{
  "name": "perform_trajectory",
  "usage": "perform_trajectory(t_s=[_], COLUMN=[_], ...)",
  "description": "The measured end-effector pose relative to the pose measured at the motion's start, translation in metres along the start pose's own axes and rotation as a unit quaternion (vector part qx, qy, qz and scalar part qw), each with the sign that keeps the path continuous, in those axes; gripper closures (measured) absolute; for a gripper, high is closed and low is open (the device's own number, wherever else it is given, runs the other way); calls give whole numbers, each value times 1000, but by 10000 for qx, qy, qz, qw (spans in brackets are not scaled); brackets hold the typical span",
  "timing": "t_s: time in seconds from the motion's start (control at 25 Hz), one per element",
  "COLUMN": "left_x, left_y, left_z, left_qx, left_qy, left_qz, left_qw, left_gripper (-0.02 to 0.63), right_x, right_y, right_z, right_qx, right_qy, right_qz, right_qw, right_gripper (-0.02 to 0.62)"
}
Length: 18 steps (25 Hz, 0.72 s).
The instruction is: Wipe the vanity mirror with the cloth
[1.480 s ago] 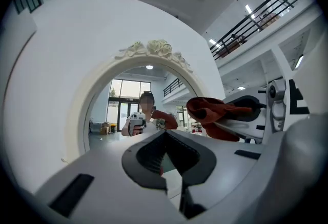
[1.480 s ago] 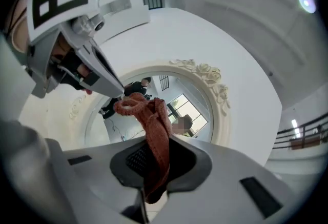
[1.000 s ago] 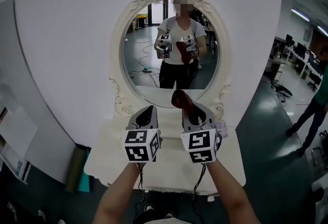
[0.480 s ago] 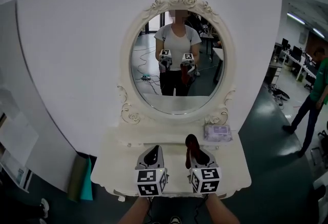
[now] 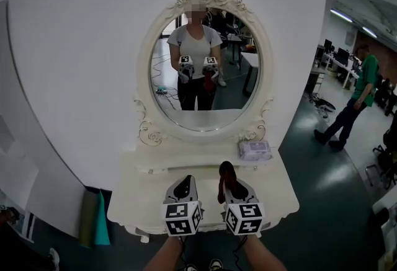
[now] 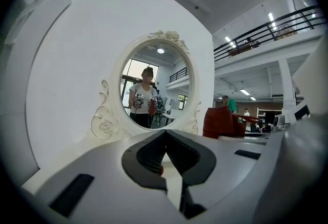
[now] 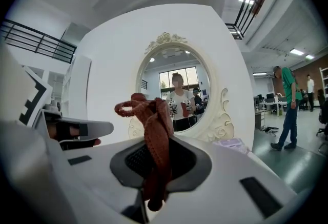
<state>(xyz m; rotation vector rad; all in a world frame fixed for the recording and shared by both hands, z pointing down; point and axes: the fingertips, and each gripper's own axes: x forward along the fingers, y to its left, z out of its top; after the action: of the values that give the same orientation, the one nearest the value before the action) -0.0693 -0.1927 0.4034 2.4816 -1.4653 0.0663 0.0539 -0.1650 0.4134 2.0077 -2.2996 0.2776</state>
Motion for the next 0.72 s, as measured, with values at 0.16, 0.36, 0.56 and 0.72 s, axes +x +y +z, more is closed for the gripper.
perform_trajectory(t_s=[0.16, 0.36, 0.56, 0.72], left_x=[2, 7, 9, 11], left_y=[-2, -3, 1, 3], left_z=[-1, 2, -3, -1], left_qx=[3, -19, -124, -162], left_qy=[26, -8, 58, 61], left_qz=[14, 84, 172, 230], left_qw=[10000, 10000, 9998, 9996], left_gripper=[600, 600, 600, 600], right_x=[1, 6, 12, 14], right_y=[-3, 0, 1, -1], right_z=[-1, 4, 7, 6], right_qx=[60, -76, -131, -136], right_qy=[39, 125, 121, 177], right_qz=[36, 261, 373, 415], right_qw=[10000, 9996, 9991, 9989], right_gripper=[537, 538, 538, 538])
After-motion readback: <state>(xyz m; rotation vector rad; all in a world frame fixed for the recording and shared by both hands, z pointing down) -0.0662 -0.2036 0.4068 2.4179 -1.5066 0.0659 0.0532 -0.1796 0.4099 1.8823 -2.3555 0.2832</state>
